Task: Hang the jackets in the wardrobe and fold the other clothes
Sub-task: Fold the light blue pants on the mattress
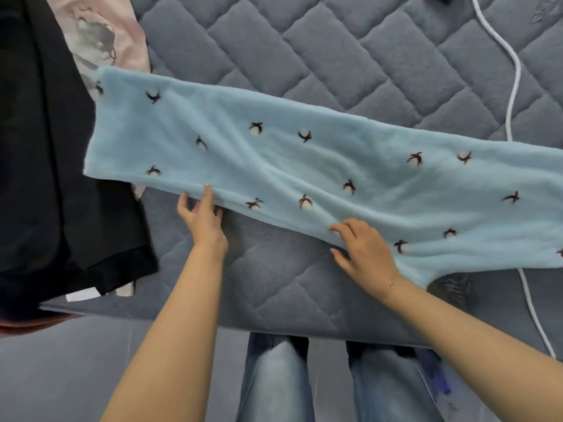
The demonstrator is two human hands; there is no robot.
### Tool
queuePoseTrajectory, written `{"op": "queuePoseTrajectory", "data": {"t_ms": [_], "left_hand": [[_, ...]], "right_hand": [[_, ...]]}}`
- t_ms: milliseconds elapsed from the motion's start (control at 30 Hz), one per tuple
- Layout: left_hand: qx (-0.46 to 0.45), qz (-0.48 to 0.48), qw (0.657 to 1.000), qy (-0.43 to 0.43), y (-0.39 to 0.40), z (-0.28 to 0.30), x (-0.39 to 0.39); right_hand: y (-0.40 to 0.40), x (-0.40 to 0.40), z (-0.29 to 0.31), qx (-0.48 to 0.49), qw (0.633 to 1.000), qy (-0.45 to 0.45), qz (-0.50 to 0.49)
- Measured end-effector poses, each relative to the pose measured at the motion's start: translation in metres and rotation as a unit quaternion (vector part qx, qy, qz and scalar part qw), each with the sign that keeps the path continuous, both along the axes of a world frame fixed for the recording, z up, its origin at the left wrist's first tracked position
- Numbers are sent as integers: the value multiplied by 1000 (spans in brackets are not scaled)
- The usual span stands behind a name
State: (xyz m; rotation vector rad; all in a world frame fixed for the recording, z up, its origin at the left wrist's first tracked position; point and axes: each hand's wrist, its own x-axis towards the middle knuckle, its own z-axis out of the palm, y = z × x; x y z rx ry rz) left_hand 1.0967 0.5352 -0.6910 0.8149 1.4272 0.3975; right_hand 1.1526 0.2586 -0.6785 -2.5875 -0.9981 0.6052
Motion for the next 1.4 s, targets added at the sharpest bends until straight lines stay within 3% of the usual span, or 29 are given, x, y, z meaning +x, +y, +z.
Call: {"op": "queuePoseTrajectory", "data": {"t_ms": [100, 233, 367, 500, 600, 700, 800, 867, 933, 1033, 1233, 1300, 1400], "left_hand": [[31, -6, 999, 29, 47, 2, 17], [57, 47, 995, 71, 86, -1, 27], [55, 90, 994, -4, 105, 1, 3], [-63, 75, 993, -69, 113, 6, -24], [-124, 80, 980, -137, 137, 8, -18], [-196, 75, 947, -245, 159, 15, -10], [-235, 34, 929, -284, 168, 22, -1], [-259, 28, 921, -289, 172, 30, 5], [-286, 46, 915, -281, 174, 36, 8], [-271, 39, 925, -265, 169, 41, 6], [-137, -3, 956, -259, 173, 39, 1], [-127, -17, 963, -237, 180, 35, 3], [-138, -6, 969, -204, 181, 26, 0]], "right_hand": [[68, 7, -6, 39, 998, -45, 19], [138, 18, -17, 15, 992, -112, 49], [156, 8, -21, 88, 987, -112, 74], [157, -10, -21, 79, 995, -35, 48], [151, -8, -26, 47, 997, -61, 14], [150, -4, -33, -50, 998, -17, 34], [151, 0, -46, -144, 986, 26, 74], [151, 3, -45, -126, 989, 30, 77], [149, 7, -33, -48, 997, 19, 52], [146, 31, -23, 29, 998, -52, 22], [154, 141, -34, -136, 990, -12, -35], [162, 160, -32, -104, 994, -13, -36], [177, 172, -25, -10, 993, -23, -117]]}}
